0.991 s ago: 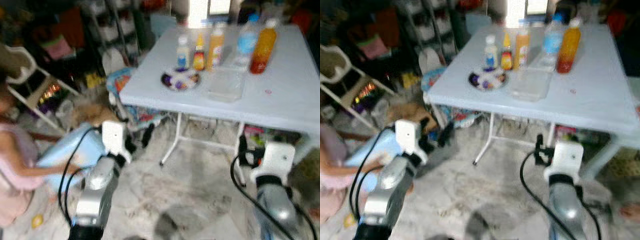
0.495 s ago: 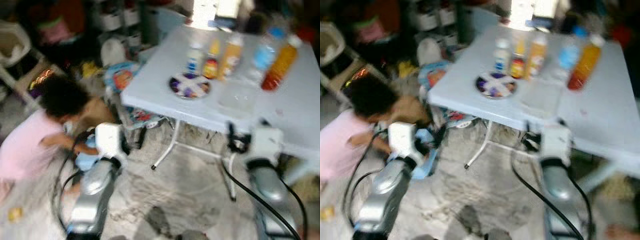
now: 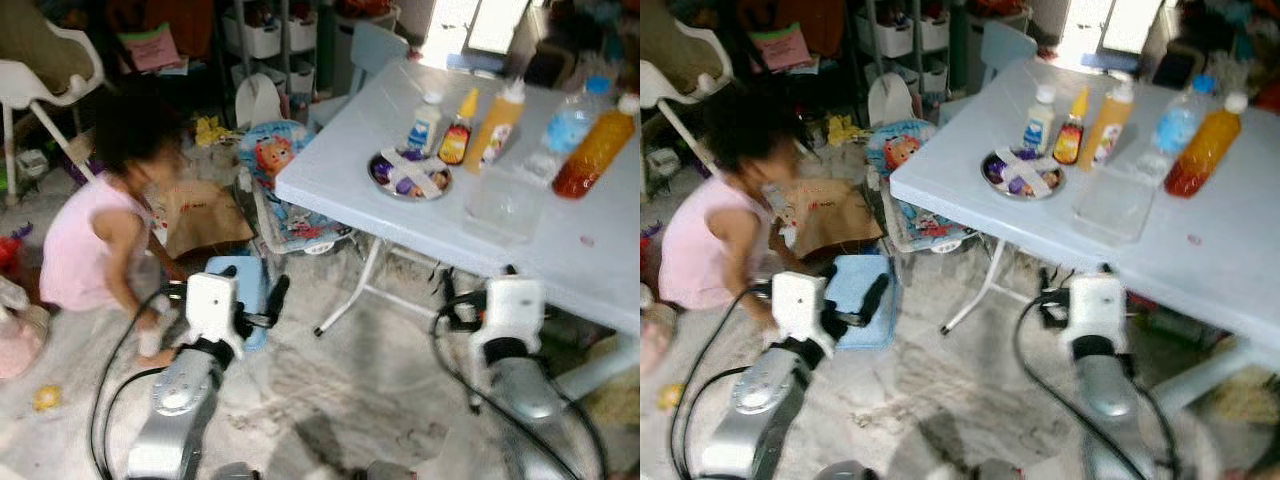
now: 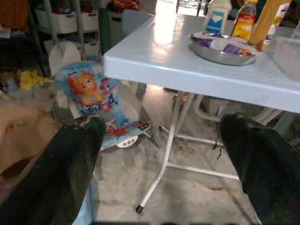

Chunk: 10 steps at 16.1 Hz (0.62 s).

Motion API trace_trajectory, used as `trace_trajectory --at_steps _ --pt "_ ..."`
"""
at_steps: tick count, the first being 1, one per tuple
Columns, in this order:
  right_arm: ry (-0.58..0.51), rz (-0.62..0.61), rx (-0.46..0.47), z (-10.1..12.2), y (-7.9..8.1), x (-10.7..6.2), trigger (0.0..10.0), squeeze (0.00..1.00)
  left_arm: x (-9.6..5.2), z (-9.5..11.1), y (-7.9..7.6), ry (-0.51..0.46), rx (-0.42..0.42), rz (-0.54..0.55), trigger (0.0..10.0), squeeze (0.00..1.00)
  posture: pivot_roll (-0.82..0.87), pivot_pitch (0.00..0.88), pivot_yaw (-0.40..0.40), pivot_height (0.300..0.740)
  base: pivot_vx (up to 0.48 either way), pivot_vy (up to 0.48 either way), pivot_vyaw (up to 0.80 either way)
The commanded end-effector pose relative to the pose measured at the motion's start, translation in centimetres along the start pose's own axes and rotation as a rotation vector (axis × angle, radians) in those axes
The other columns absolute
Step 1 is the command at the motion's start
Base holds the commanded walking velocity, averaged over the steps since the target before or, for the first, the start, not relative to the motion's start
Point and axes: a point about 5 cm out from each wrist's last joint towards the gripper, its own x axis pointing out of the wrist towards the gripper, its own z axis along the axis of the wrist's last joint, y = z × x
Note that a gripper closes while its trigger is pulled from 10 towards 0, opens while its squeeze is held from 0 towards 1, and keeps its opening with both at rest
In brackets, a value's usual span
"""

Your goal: Restocking fridge

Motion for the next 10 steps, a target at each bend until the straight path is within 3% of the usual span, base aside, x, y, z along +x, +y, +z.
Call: trace_trajectory --at_steps 1,3,4,5,6,7,9,10 --pt "-0.055 -0.035 0.005 1.6 -0.8 0.5 10.0 0.00 0.3 1.0 -0.3 -0.012 0.010 -0.033 10.0 0.00 0.00 0.000 0.025 0.740 0.000 0.000 0.00" --pt "-0.104 -0.047 0.033 3.7 -1.1 1.9 10.0 0.00 1.4 3.0 0.0 -0.056 -0.009 -0.047 10.0 0.00 -0.05 0.000 0.041 0.740 0.000 0.000 0.00" --pt "-0.135 -0.027 0.039 3.4 -0.5 2.8 10.0 0.00 2.5 2.0 0.3 -0.057 -0.049 -0.055 10.0 0.00 -0.07 0.000 0.048 0.740 0.000 0.000 0.00" --pt "-0.093 -0.071 0.073 2.8 -0.9 2.7 10.0 0.00 3.0 1.7 0.6 -0.046 -0.020 -0.007 10.0 0.00 -0.06 0.000 0.047 0.740 0.000 0.000 0.00" --pt "-0.078 -0.090 0.117 3.1 -1.0 2.7 10.0 0.00 3.3 2.4 0.4 -0.060 -0.071 -0.005 10.0 0.00 -0.06 0.000 0.038 0.740 0.000 0.000 0.00" --pt "-0.118 -0.036 0.026 3.6 -0.7 2.0 10.0 0.00 3.0 2.7 -0.3 -0.082 0.010 -0.073 10.0 0.00 -0.07 0.000 0.029 0.740 0.000 0.000 -0.42" --pt "-0.035 -0.102 0.101 2.3 -1.3 1.9 10.0 0.00 3.2 2.5 0.4 -0.073 -0.030 -0.028 10.0 0.00 -0.07 0.000 0.026 0.740 0.000 0.000 -0.80" --pt "-0.055 -0.087 0.072 2.7 -1.3 1.9 10.0 0.00 3.4 2.8 0.5 -0.090 -0.035 -0.027 10.0 0.00 -0.07 0.000 0.025 0.740 0.000 0.000 -0.80"
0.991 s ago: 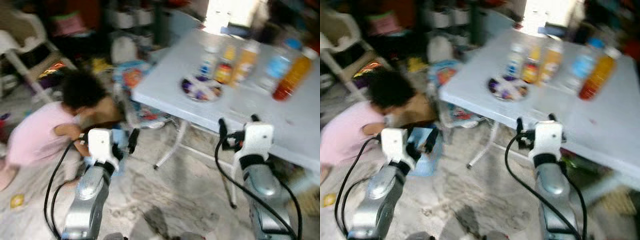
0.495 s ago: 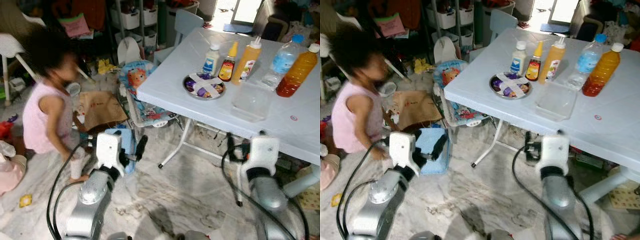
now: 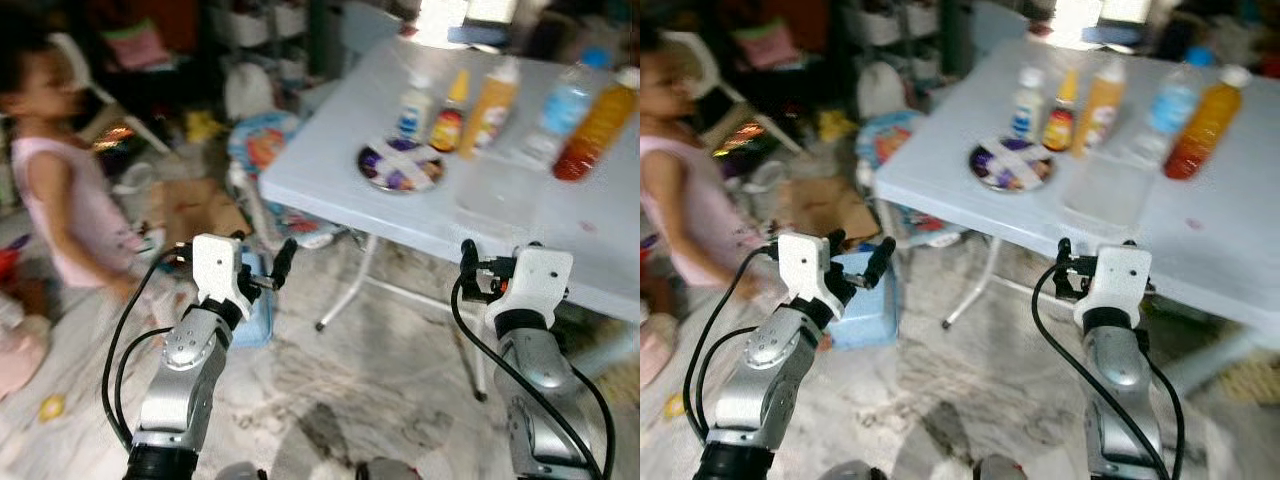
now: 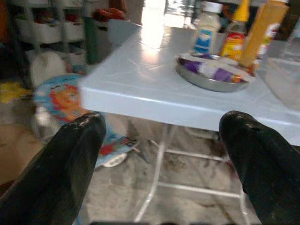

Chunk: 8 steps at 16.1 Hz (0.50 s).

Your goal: Restocking fridge

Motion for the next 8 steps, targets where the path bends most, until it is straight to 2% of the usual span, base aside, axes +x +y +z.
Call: trace_trajectory --at_steps 1,3,5,8 --pt "-0.048 0.014 -0.038 1.1 0.2 0.3 10.0 0.00 0.2 0.2 0.3 -0.016 -0.001 0.004 10.0 0.00 -0.08 0.000 0.036 0.740 0.000 0.000 -0.80" --pt "-0.091 0.022 -0.084 2.0 -0.1 0.2 10.0 0.00 -0.2 0.2 0.4 -0.012 -0.004 0.007 10.0 0.00 -0.08 0.000 0.049 0.740 0.000 0.000 -0.80" --pt "-0.090 -0.034 -0.098 2.4 -1.5 -0.3 10.0 0.00 -0.9 -0.3 0.5 0.010 -0.009 -0.002 10.0 0.00 -0.09 0.000 0.073 0.740 0.000 0.000 -0.80" --pt "-0.049 -0.055 -0.094 1.4 -2.3 -1.8 10.0 0.00 -1.2 -0.8 0.1 0.033 -0.012 -0.030 10.0 0.00 -0.10 0.000 0.089 0.740 0.080 0.000 -0.80"
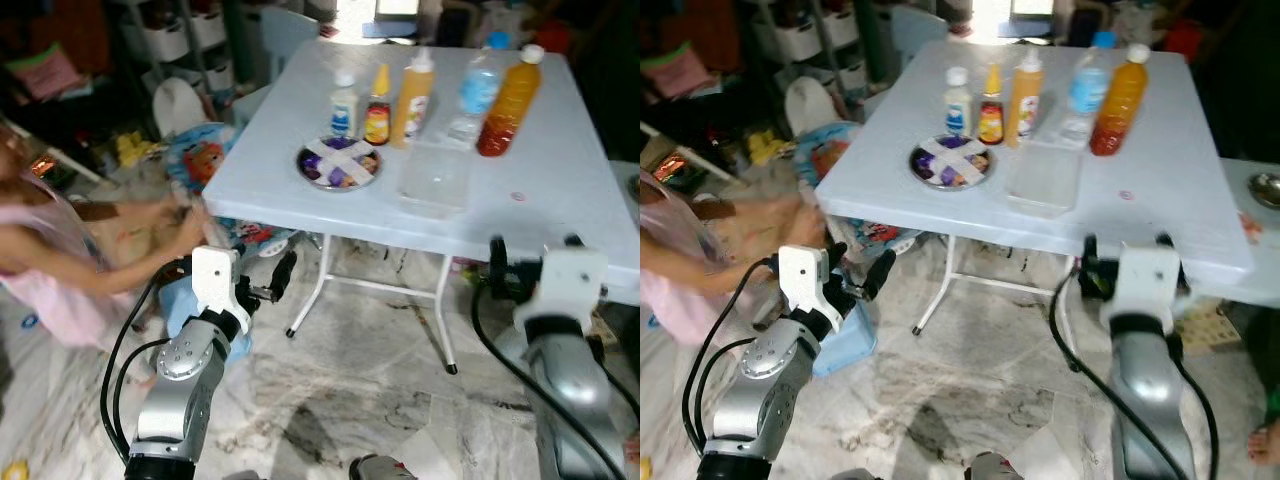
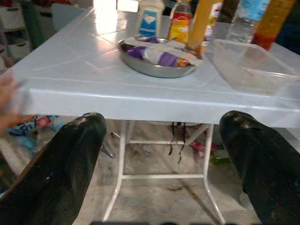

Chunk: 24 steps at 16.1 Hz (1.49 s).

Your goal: Restocking fridge

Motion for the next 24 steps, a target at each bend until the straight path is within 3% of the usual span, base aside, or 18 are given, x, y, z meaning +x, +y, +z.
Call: trace_trajectory --at_steps 1,3,15,21,24 --pt "-0.005 0.008 0.020 0.3 0.1 -0.5 10.0 0.00 0.1 0.5 -0.3 -0.011 0.014 -0.027 10.0 0.00 -0.10 0.000 0.089 0.740 0.251 0.000 -0.71" --pt "0.029 0.016 0.044 -0.3 0.6 -1.2 10.0 0.00 0.1 0.4 -0.3 -0.005 0.007 -0.030 10.0 0.00 -0.11 0.000 0.096 0.740 0.259 0.000 -0.24" --pt "0.054 0.002 0.084 -0.6 0.9 -1.2 10.0 0.00 0.2 0.4 -0.9 0.013 0.005 -0.069 10.0 0.00 -0.10 0.000 0.098 0.740 0.330 0.000 0.00" --pt "0.062 -0.014 0.102 -0.7 0.7 -1.1 10.0 0.00 0.4 0.4 -1.1 0.010 0.007 -0.089 10.0 0.00 -0.10 0.000 0.101 0.740 0.268 0.000 -0.80" --pt "0.058 -0.015 0.099 -0.6 0.6 -1.2 10.0 0.00 0.4 0.4 -1.2 0.015 0.005 -0.091 10.0 0.00 -0.11 0.000 0.103 0.740 0.000 0.000 0.00"
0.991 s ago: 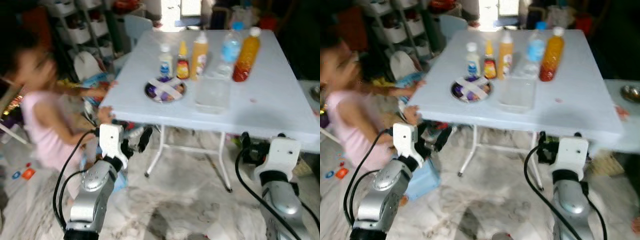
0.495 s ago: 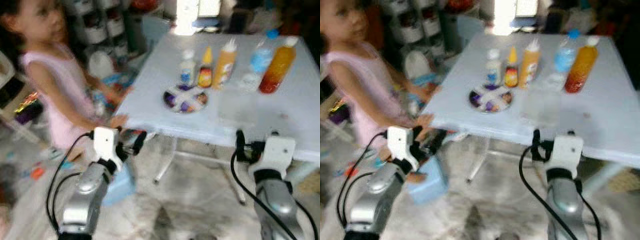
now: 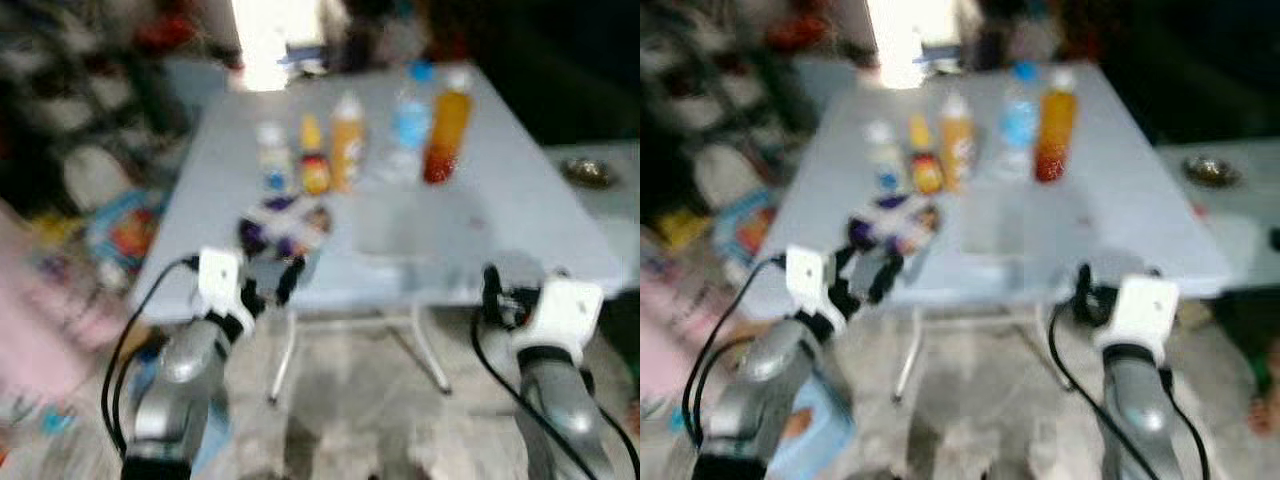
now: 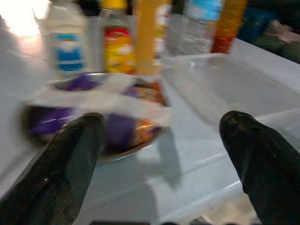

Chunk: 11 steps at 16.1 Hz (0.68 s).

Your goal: Restocking fridge

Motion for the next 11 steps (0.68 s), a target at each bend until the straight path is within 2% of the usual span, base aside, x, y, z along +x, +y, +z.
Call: trace_trajectory --at_steps 1,4,9,11 --pt "-0.017 0.001 0.015 0.5 0.2 0.2 10.0 0.00 0.1 0.3 -0.1 -0.006 0.011 -0.009 10.0 0.00 -0.11 0.000 0.103 0.740 0.000 0.000 0.00" --pt "-0.022 -0.001 0.030 0.7 0.1 0.4 10.0 0.00 0.1 0.4 -0.1 -0.010 0.011 -0.008 10.0 0.00 -0.11 0.000 0.106 0.740 0.000 0.000 0.00" --pt "-0.017 0.013 0.069 0.9 -0.5 2.3 10.0 0.00 -0.4 0.5 0.5 0.006 0.014 0.016 10.0 0.00 -0.09 0.000 0.122 0.740 0.000 0.000 0.00" --pt "-0.012 0.034 0.087 0.9 -0.3 2.5 10.0 0.00 -0.6 0.6 0.9 0.007 0.014 0.035 10.0 0.00 -0.08 0.000 0.126 0.740 0.000 0.000 0.00"
